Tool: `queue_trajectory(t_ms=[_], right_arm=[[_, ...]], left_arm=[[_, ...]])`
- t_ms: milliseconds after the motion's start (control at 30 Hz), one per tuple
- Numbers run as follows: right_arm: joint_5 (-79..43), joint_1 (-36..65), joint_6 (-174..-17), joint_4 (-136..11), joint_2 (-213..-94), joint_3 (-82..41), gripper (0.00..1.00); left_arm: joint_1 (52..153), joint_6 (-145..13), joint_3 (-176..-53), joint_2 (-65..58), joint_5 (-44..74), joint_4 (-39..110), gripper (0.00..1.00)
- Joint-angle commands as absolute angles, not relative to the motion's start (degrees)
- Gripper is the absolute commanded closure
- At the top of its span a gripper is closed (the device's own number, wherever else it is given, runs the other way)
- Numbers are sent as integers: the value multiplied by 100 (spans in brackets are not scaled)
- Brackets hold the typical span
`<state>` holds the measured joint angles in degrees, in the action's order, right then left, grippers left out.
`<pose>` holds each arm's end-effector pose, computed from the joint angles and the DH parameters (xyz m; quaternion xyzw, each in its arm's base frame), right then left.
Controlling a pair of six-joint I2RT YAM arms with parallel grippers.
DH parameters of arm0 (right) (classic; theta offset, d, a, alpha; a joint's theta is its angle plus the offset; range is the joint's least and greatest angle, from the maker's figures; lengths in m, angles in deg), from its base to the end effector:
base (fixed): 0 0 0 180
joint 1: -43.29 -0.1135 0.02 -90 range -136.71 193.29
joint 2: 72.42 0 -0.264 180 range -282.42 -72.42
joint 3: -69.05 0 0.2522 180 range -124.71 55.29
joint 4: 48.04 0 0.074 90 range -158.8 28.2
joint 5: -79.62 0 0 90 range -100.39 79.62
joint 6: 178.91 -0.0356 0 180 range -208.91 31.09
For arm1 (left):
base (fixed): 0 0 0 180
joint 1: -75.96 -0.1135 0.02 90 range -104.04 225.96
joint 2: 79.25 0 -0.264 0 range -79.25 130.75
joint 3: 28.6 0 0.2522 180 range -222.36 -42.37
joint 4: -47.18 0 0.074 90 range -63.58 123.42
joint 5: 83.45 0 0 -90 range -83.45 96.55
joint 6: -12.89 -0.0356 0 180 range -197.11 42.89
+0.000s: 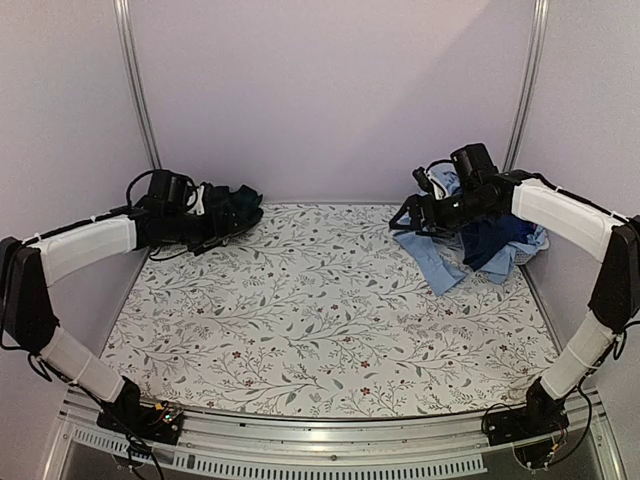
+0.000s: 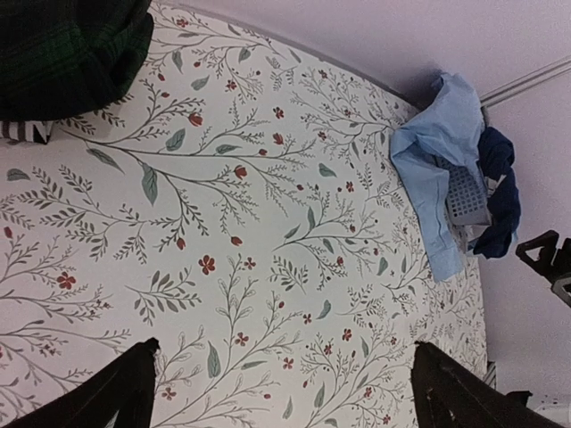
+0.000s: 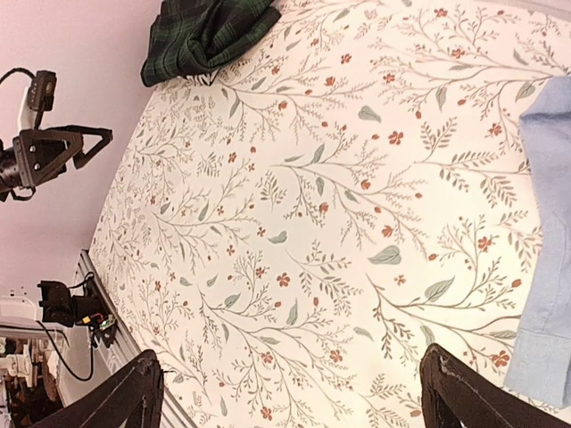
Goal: Fold and stack the mixed laundry pile
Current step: Pick up the crumpled T-shirt from the bin.
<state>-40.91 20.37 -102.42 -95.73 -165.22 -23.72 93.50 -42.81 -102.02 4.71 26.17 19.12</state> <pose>0.3204 0.1551 0.2996 -0.1684 0.8890 0.3420 0.2537 0.3055 -0.1091 0.2628 -0.0563 0.8892 -0.3249 0.3172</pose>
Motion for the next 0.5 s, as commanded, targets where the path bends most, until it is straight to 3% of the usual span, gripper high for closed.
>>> queue_trajectory(t_ms=[0, 200, 467], right_arm=[[-3692, 2508, -10069, -9846, -16688, -3224, 1], [-2907, 3516, -9983, -10338, -16994, -4197, 1], [-1967, 4433, -9896, -10894, -17689, -4508, 1]], left_arm=[[9414, -4518, -10669, 454, 2414, 1813, 0], [9415, -4663, -10944, 653, 2326, 1672, 0], [9404, -4672, -11138, 830, 2241, 1617, 0]])
